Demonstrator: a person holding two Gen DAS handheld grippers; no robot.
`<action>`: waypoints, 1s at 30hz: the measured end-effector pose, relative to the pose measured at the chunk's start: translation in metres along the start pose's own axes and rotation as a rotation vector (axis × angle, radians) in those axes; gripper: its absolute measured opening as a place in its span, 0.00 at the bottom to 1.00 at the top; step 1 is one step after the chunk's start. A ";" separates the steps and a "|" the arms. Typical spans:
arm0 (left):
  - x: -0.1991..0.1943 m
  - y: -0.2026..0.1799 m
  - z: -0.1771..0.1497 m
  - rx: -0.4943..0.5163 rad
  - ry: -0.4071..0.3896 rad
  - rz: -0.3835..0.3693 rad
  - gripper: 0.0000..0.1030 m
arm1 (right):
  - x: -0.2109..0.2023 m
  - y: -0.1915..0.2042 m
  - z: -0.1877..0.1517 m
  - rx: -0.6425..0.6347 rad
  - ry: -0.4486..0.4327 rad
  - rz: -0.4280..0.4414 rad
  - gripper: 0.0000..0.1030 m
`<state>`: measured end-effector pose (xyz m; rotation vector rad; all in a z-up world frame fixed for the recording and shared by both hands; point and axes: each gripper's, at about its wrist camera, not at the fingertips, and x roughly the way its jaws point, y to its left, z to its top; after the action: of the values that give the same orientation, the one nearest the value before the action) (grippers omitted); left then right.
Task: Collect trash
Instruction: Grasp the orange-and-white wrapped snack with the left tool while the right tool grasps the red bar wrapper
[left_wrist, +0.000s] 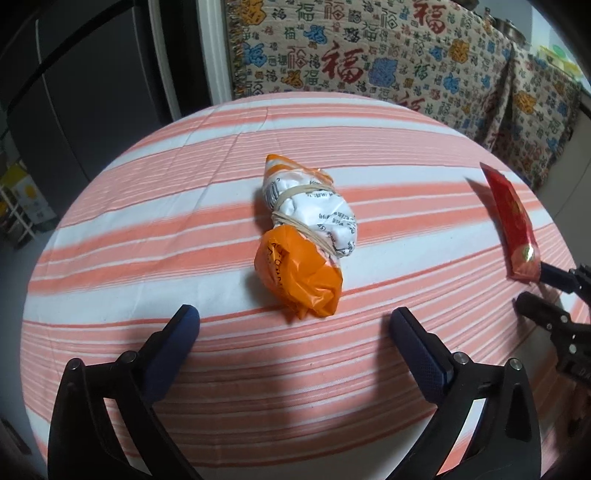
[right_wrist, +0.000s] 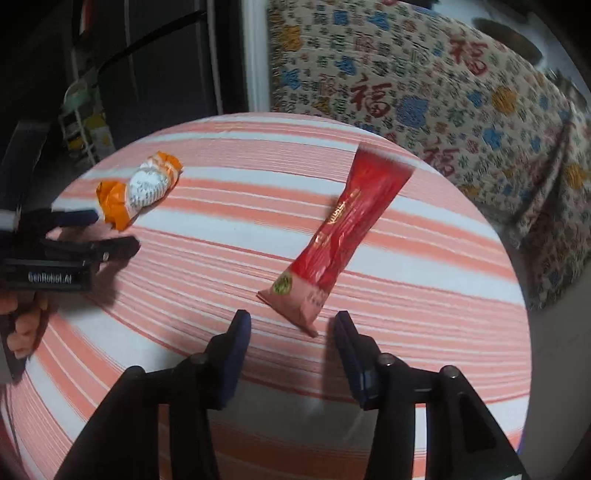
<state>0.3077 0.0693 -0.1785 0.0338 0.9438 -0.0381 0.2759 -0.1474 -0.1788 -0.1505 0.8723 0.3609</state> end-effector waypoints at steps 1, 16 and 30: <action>0.000 0.000 0.000 0.001 0.000 -0.003 1.00 | 0.001 -0.003 0.000 0.023 -0.005 0.008 0.56; -0.002 0.009 0.034 -0.047 -0.038 -0.133 0.98 | 0.001 -0.031 0.032 0.217 0.011 0.076 0.63; -0.014 -0.002 0.037 -0.042 -0.061 -0.147 0.42 | 0.006 -0.029 0.065 0.182 0.099 0.038 0.12</action>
<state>0.3296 0.0660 -0.1458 -0.0750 0.8843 -0.1548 0.3370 -0.1550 -0.1430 0.0164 1.0024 0.3097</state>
